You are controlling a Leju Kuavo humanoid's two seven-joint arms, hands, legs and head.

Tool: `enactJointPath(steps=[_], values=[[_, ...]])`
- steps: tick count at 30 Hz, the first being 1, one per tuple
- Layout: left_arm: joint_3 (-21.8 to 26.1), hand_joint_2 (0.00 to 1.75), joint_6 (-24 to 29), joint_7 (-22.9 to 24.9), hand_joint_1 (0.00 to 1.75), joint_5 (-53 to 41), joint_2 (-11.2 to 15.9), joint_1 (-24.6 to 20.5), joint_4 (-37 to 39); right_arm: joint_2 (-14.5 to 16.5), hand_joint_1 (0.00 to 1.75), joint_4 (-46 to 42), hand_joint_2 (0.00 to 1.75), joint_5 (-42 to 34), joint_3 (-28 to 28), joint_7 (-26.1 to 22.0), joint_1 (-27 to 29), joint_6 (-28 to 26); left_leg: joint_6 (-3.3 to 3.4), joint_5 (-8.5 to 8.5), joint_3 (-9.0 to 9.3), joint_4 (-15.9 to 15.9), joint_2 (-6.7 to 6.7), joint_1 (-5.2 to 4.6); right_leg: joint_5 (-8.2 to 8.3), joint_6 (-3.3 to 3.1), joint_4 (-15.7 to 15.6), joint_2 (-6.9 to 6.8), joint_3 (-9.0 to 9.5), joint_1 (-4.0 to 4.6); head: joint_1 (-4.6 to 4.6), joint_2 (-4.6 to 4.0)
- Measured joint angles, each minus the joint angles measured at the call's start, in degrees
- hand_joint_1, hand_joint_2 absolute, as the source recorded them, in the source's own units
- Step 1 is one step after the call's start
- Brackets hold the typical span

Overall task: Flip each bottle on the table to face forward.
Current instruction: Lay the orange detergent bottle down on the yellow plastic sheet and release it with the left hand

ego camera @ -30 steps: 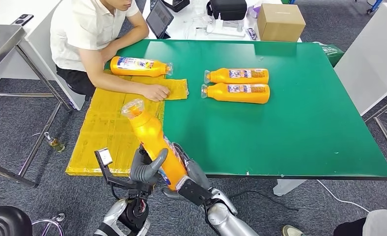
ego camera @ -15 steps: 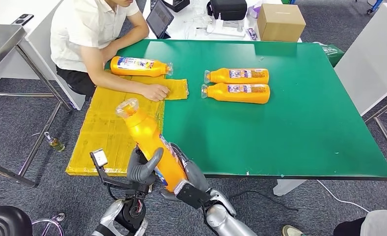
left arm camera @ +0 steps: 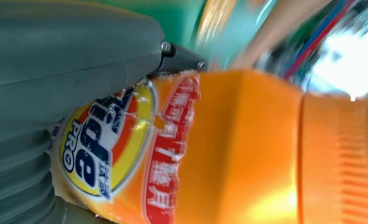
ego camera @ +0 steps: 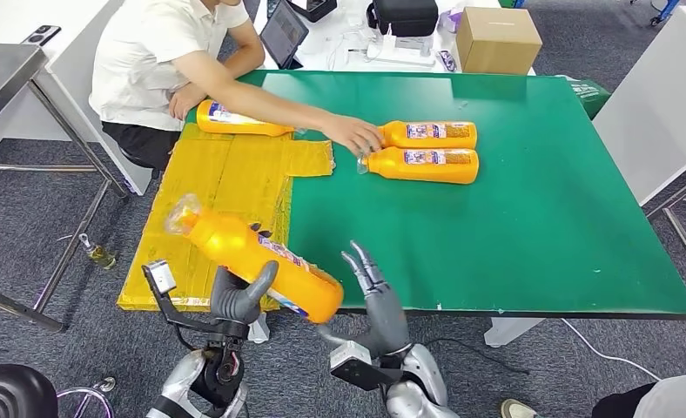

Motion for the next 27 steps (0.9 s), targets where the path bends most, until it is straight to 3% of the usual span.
enactJointPath(steps=[3,6,8,12,20,24,27], values=[[0.0,1.75,9.1,-2.1,1.75,-17.3,1.5,-0.7,0.0,3.1,0.0,-6.4,1.75,6.0,-12.6,0.0,2.9,-1.5,0.0,0.01,-0.01,0.0,-0.04,0.0,0.0,0.0,0.0,-0.04,0.01,0.0,-0.05,0.0],[0.1,1.75,11.8,-2.1,1.75,-22.8,2.4,-0.8,0.0,6.3,0.0,-13.4,1.75,8.1,-25.3,0.1,3.9,-1.9,0.0,0.0,-0.02,0.0,-0.04,0.0,-0.01,0.0,0.0,-0.08,0.01,0.0,0.0,0.0],[0.2,1.75,12.4,-2.1,1.75,-23.5,2.8,-0.9,0.0,7.6,0.0,-16.3,1.75,8.5,-30.2,0.1,4.5,-2.1,0.01,0.0,-0.01,0.0,-0.02,-0.02,0.0,0.0,0.0,-0.07,0.0,-0.01,-0.01,0.0],[0.1,1.75,13.8,-2.1,1.75,-25.5,3.3,-1.1,0.0,9.5,0.0,-20.2,1.75,9.2,-35.8,0.1,5.4,-2.1,0.01,-0.01,-0.02,0.0,-0.03,-0.03,0.0,0.0,0.0,-0.07,-0.01,-0.02,-0.02,0.0],[1.6,1.75,21.8,1.8,1.75,-40.9,4.0,-5.9,3.4,12.8,0.0,-28.0,1.75,13.1,-45.7,0.1,4.8,-2.1,0.01,0.02,0.0,0.0,-0.02,-0.01,0.02,0.0,0.0,-0.07,0.01,0.0,-0.01,0.0],[1.8,1.75,26.9,6.5,1.75,-57.0,4.7,-10.5,9.5,13.3,0.0,-28.4,1.75,11.9,-46.9,0.1,4.2,-2.0,0.04,0.05,0.01,0.0,-0.03,-0.01,0.03,0.0,0.0,-0.08,0.04,-0.01,-0.01,0.0],[2.1,1.75,25.5,8.4,1.75,-62.3,4.7,-13.6,14.7,13.9,0.0,-27.9,1.75,10.6,-46.8,0.1,3.8,-2.0,0.05,0.06,0.01,0.0,-0.02,-0.01,0.03,0.01,0.0,-0.07,0.04,-0.01,-0.02,0.0]])
